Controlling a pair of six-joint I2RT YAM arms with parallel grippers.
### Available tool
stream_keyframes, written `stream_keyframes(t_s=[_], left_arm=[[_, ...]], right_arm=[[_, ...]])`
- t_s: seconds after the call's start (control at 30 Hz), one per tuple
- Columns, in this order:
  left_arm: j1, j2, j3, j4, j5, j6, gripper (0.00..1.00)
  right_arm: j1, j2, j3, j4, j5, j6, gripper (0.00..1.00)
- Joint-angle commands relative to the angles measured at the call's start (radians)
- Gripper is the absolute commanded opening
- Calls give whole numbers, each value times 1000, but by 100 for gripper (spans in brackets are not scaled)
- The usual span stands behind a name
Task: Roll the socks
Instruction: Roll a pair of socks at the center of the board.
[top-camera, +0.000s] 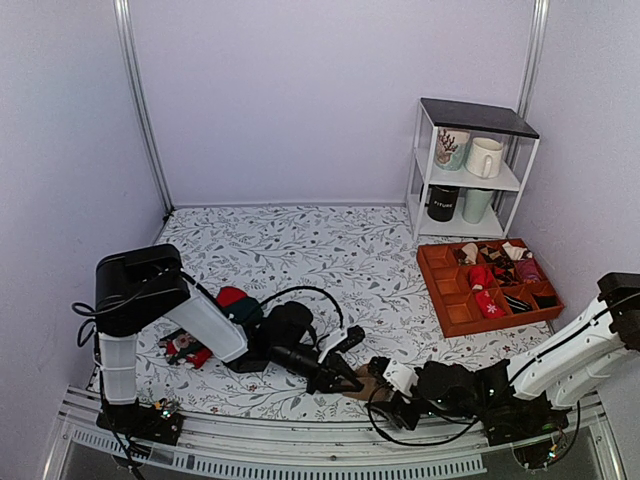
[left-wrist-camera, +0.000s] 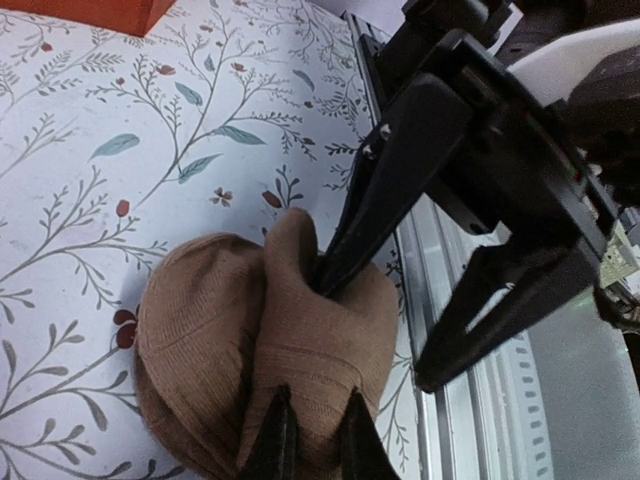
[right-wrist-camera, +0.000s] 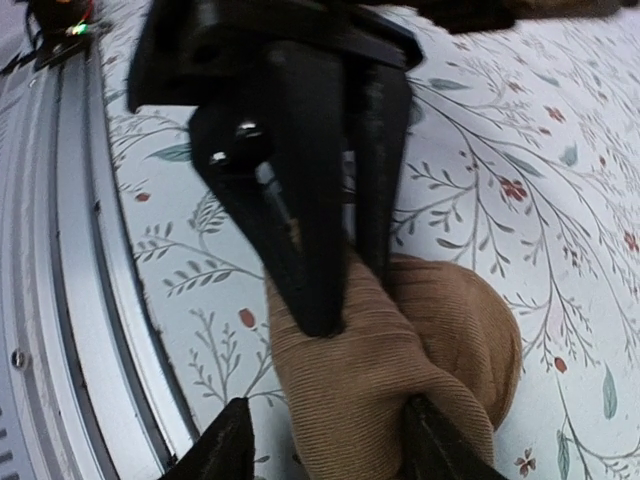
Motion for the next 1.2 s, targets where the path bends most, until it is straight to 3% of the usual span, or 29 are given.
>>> stream_keyframes(t_s=[0.0,0.17,0.27,0.4,0.47,0.6,0.77,0.87,1.17], left_arm=[[4,126,-79,-359,-98,-5,0],[6,39,-119,-275,-142,6,10],[6,-50,-135,-211,-182,43,11],[5,-186,-150,-105,-216,117,32],[1,-234,-163,-51,-224,169,33],[-16,-300,-226,81,-224,265,43],[-37,-285,-296,225,-220,359,47],[-37,-247,-310,294,-211,391,55],[-37,-143,-299,327,-186,403,60]], right_arm=[[-7,76,22,-41,-71,76,40],[-48,76,7,-61,-121,155,23],[-96,74,-10,-63,-192,196,22],[-173,97,-14,-68,-306,244,21],[-202,120,-2,-88,-348,260,20],[-238,182,48,-142,-445,274,20],[-294,234,80,-182,-603,297,20],[-330,241,87,-207,-671,310,20],[-391,251,116,-263,-761,285,20]])
